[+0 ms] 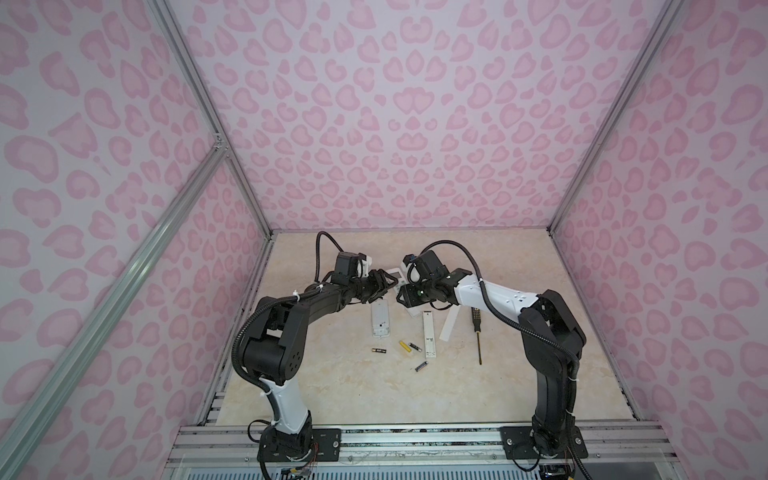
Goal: Unload the batteries from the remote control
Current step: 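Lift the white remote upright toward the left gripper while the left approaches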
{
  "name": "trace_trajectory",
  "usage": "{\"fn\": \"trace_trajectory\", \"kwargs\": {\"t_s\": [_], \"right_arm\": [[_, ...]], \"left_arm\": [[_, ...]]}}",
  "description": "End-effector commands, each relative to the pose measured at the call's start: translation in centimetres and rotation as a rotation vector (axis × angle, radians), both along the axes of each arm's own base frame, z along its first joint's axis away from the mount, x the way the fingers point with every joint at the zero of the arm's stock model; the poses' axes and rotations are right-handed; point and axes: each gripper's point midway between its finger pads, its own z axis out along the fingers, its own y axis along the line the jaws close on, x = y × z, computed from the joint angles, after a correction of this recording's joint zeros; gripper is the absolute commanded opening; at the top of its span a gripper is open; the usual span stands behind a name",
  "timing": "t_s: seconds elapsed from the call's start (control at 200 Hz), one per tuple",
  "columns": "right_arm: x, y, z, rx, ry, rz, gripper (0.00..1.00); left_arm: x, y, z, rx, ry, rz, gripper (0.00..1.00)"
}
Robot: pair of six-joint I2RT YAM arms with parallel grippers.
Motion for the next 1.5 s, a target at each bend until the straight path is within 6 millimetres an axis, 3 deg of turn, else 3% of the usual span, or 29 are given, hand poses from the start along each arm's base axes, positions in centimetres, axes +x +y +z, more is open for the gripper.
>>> {"fn": "trace_trajectory", "kwargs": {"t_s": [0.0,0.36,0.405,0.61,1.0,1.205,1.495], "right_arm": [[-0.3,0.5,1.0,0.031,-0.021,0.01,0.44],[-1.7,0.1,3.4,0.074,-0.065,0.012,0.45],[-1.8,0.0,3.7,0.078,-0.071,0.012,0.45],[-2.6,-0.2,5.6,0.11,-0.098,0.018,0.53],[-5.0,0.3,9.6,0.26,-0.082,0.061,0.6],[-6.1,-0.5,11.6,0.303,-0.092,0.073,0.6],[-6.6,-3.1,14.0,0.454,-0.057,0.053,0.59]], "left_arm": [[0.8,-0.9,2.0,-0.065,-0.054,-0.012,0.59],[-0.3,-2.0,3.9,-0.121,-0.077,-0.02,0.37],[-0.5,-2.0,4.2,-0.123,-0.084,-0.019,0.31],[-1.4,-1.6,5.5,-0.126,-0.109,-0.014,0.22],[-3.1,-1.0,7.3,-0.118,-0.167,-0.032,0.19],[-3.9,-1.1,10.0,-0.132,-0.253,-0.081,0.18],[-5.9,-1.0,14.6,-0.175,-0.395,-0.189,0.16]]}}
